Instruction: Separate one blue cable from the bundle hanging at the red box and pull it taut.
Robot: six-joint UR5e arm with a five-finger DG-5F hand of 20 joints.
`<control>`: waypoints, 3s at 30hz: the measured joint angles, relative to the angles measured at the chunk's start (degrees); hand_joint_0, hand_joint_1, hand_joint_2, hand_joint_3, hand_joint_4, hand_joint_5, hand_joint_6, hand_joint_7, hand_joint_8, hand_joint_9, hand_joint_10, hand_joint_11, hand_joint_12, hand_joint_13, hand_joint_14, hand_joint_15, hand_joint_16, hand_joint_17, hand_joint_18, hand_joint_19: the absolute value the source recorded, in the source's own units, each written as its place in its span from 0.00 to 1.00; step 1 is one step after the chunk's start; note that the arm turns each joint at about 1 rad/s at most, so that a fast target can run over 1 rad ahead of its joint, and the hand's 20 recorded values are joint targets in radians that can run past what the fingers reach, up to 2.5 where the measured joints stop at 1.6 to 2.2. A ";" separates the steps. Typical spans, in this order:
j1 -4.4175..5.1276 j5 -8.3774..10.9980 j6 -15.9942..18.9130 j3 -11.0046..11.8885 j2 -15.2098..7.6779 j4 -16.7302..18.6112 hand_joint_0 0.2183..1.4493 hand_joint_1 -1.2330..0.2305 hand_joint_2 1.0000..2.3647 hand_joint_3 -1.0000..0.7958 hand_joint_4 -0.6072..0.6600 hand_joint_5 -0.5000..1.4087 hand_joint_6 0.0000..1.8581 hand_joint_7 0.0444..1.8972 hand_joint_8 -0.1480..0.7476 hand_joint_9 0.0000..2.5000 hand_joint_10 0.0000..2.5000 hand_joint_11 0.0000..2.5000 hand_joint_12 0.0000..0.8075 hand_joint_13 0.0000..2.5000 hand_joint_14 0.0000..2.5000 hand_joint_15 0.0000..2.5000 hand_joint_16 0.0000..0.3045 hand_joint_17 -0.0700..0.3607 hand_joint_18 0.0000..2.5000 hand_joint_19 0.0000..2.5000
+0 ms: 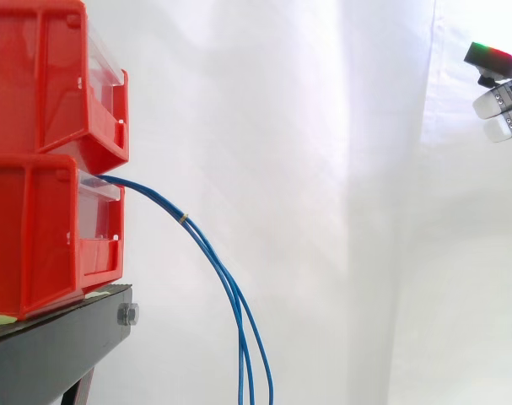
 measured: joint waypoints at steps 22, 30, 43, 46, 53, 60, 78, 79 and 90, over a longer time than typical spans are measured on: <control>0.00 0.02 -0.05 -0.01 0.00 0.00 0.28 0.46 0.00 0.30 0.68 0.14 0.27 0.34 0.51 0.11 0.00 0.00 0.50 0.08 0.00 0.00 0.20 0.48 0.16 0.05; 0.00 0.02 -0.01 -0.01 0.01 0.00 0.28 0.46 0.00 0.30 0.68 0.14 0.27 0.34 0.51 0.12 0.00 0.00 0.49 0.08 0.00 0.00 0.20 0.47 0.16 0.05; 0.00 0.08 -0.04 -0.01 0.01 -0.01 0.28 0.46 0.00 0.30 0.68 0.14 0.27 0.34 0.52 0.13 0.00 0.00 0.49 0.08 0.00 0.00 0.19 0.47 0.15 0.05; 0.00 0.07 -0.03 0.00 0.00 -0.14 0.28 0.46 0.00 0.30 0.68 0.14 0.27 0.34 0.52 0.13 0.00 0.00 0.49 0.08 0.00 0.00 0.19 0.47 0.15 0.06; 0.00 0.05 -0.07 -0.01 0.00 -0.25 0.28 0.46 0.00 0.29 0.68 0.14 0.27 0.34 0.52 0.13 0.00 0.00 0.49 0.08 0.00 0.00 0.19 0.47 0.16 0.05; 0.08 0.02 0.07 -0.01 -0.01 -0.90 0.28 0.46 0.00 0.30 0.69 0.14 0.27 0.34 0.52 0.14 0.00 0.00 0.50 0.09 0.00 0.01 0.19 0.47 0.17 0.06; 0.90 -0.07 1.27 0.04 -8.36 3.09 0.29 0.46 0.00 0.30 0.69 0.15 0.27 0.34 0.51 0.15 0.00 0.00 0.49 0.10 0.00 0.02 0.19 0.46 0.17 0.07; 0.93 0.03 1.26 0.04 -8.68 3.52 0.29 0.46 0.00 0.30 0.69 0.15 0.27 0.34 0.51 0.15 0.00 0.00 0.49 0.10 0.00 0.01 0.19 0.46 0.17 0.07; 1.66 2.18 1.26 0.54 -11.38 8.56 0.29 0.46 0.00 0.29 0.69 0.15 0.27 0.34 0.52 0.15 0.00 0.00 0.49 0.11 0.00 0.02 0.19 0.46 0.17 0.06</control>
